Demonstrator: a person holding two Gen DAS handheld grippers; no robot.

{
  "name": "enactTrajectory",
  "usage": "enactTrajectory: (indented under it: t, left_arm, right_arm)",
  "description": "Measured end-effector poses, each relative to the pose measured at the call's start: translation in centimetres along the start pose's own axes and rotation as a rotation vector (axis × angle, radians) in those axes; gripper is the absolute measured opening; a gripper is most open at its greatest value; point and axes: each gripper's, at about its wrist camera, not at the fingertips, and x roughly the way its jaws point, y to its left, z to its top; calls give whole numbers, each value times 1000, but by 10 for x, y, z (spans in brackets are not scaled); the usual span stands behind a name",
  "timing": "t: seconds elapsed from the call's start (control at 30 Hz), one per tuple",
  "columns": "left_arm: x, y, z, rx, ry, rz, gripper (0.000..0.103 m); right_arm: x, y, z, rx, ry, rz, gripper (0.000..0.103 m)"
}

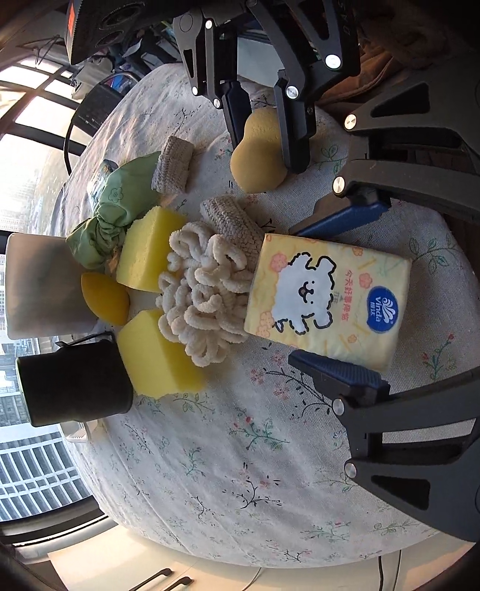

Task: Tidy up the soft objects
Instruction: 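Grasp the yellow tissue pack with the left tool while the right tool grasps the gourd sponge, then carry the tissue pack and gourd sponge over the white tray with both tools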

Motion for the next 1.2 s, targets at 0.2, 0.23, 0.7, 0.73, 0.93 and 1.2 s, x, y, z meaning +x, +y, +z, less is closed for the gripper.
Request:
enactTrajectory:
  t: [0.2, 0.23, 0.7, 0.73, 0.93, 1.2]
  left_arm:
    - [-6, 4, -1, -99, -14, -1, 52]
    - [-9, 4, -1, -115, -21, 4, 52]
    - [-52, 6, 12, -202, -128, 88, 52]
    - [-52, 8, 14, -212, -129, 91, 52]
    - [-50, 20, 26, -265, -139, 109, 52]
    - [-41, 41, 44, -314, -133, 142, 52]
  right_arm:
    - [-6, 4, -2, -20, -29, -38, 38]
    - [-9, 3, -3, -19, -40, -39, 37]
    - [-57, -27, 3, 45, -144, -89, 37]
    - [-60, -31, 4, 52, -149, -100, 37]
    - [-73, -58, 11, 91, -181, -154, 37]
    - [-78, -98, 25, 149, -180, -218, 37]
